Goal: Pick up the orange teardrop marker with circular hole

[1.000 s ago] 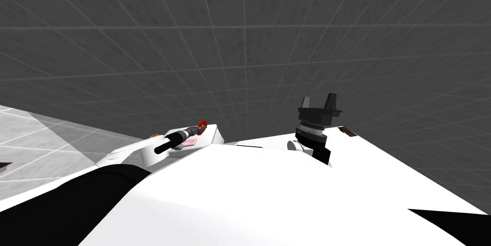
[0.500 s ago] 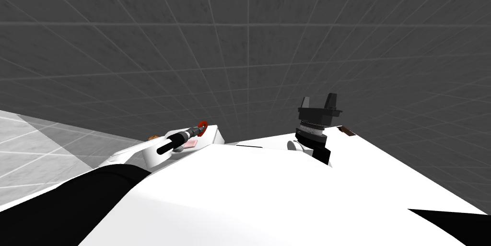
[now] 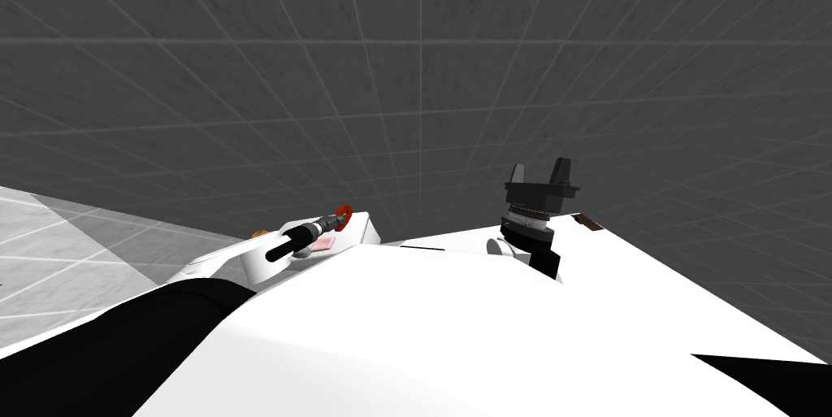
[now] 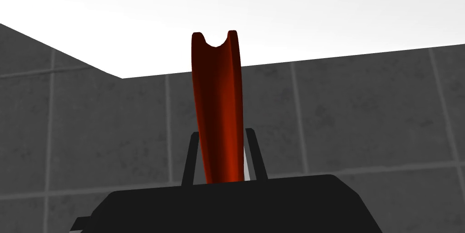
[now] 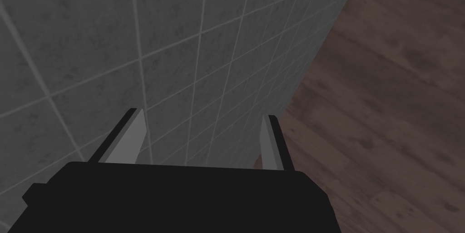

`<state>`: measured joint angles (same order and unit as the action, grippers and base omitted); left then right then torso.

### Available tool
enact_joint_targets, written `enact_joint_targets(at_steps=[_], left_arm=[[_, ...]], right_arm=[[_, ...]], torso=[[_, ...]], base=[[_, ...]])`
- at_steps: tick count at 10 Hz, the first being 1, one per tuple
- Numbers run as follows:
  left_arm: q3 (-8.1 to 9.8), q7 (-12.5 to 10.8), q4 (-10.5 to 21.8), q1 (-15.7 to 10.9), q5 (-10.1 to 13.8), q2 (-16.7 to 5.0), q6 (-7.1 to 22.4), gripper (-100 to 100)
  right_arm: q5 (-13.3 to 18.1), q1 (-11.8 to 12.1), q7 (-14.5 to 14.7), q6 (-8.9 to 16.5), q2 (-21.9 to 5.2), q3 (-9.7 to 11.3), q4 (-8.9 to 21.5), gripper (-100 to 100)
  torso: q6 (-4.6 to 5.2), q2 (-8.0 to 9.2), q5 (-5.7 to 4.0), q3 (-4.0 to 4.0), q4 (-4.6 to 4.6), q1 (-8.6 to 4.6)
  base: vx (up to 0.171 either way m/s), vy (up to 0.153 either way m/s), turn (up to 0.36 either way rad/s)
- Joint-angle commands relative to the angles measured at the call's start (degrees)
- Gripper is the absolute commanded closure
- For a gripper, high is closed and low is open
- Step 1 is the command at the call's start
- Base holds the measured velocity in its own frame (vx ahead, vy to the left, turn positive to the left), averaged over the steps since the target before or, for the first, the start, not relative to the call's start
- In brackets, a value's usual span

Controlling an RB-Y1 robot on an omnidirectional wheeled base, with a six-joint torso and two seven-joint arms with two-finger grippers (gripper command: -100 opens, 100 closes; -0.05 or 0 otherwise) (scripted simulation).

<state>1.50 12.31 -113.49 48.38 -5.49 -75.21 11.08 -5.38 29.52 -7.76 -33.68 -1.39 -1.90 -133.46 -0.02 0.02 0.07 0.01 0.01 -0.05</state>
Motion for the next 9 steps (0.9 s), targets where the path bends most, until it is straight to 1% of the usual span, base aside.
enact_joint_targets(at_steps=[1, 5, 6, 7, 8, 9], left_arm=[[0.57, -2.47, 1.42, 0.27, -0.96, -1.56, -1.95, 100], [1.22, -6.30, 4.47, 0.31, -2.70, -4.00, -5.31, 100], [1.54, -8.21, 6.00, 0.33, -3.56, -5.22, -6.99, 100], [1.71, -9.17, 6.76, 0.35, -3.99, -5.83, -7.83, 100], [1.86, -8.33, 5.97, 0.66, -3.64, -5.35, -7.08, 100], [1.87, -8.59, 6.07, 0.70, -3.71, -5.43, -7.27, 0]], right_arm=[[0.00, 0.00, 0.00, 0.00, 0.00, 0.00, 0.00, 0], [0.00, 0.00, 0.00, 0.00, 0.01, 0.01, 0.00, 0], [0.00, 0.00, 0.00, 0.00, 0.00, 0.00, 0.00, 0], [0.00, 0.00, 0.00, 0.00, 0.01, 0.00, 0.00, 0], [0.00, 0.00, 0.00, 0.00, 0.01, 0.00, 0.00, 0], [0.00, 0.00, 0.00, 0.00, 0.00, 0.00, 0.00, 0]], torso=[[0.00, 0.00, 0.00, 0.00, 0.00, 0.00], [-0.05, 0.12, -0.11, 0.07, 0.02, -0.29], [-0.06, 0.11, -0.11, 0.06, 0.01, -0.25], [-0.08, 0.12, -0.14, 0.06, 0.01, -0.28], [-0.07, 0.13, -0.15, 0.07, 0.01, -0.31], [-0.05, 0.09, -0.13, 0.05, 0.02, -0.22]], base=[[-0.021, -0.052, 0.043], [-0.026, -0.066, 0.037], [-0.024, -0.057, 0.043], [-0.026, -0.059, 0.048], [-0.011, -0.024, 0.013], [0.000, 0.000, 0.000]])
